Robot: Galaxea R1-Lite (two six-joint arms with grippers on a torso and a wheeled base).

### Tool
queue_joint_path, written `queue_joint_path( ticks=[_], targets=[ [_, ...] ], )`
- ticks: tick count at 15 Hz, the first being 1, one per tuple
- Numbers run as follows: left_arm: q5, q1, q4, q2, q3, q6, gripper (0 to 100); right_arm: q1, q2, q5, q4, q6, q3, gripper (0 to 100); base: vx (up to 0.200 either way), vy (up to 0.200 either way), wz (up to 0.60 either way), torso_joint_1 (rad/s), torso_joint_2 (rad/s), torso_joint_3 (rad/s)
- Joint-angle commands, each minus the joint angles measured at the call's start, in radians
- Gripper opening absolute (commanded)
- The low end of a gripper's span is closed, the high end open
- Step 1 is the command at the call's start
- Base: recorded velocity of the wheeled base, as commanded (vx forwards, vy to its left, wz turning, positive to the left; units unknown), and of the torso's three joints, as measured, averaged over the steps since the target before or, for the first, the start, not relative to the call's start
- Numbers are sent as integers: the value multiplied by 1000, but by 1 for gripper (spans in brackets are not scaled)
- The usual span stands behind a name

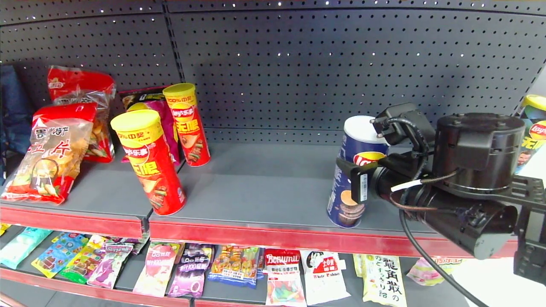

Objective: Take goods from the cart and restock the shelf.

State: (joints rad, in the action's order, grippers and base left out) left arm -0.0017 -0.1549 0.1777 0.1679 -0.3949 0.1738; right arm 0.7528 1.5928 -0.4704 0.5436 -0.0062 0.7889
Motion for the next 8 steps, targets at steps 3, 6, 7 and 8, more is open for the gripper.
queue_joint_path(
  ticks=[3,6,7,8],
  targets=[
    [0,0,0,-1,1,1,0,13,-13,-2,2,0,-8,0,0,0,0,0,0,0],
    [0,0,0,-1,-1,1,0,13,-11,-5,1,0,-20,0,0,0,0,0,0,0],
    [0,0,0,-1,-2,0,0,13,-11,-5,1,0,-25,0,0,0,0,0,0,0],
    [0,0,-1,-1,-2,1,0,13,-11,-5,1,0,-27,0,0,0,0,0,0,0]
  ],
)
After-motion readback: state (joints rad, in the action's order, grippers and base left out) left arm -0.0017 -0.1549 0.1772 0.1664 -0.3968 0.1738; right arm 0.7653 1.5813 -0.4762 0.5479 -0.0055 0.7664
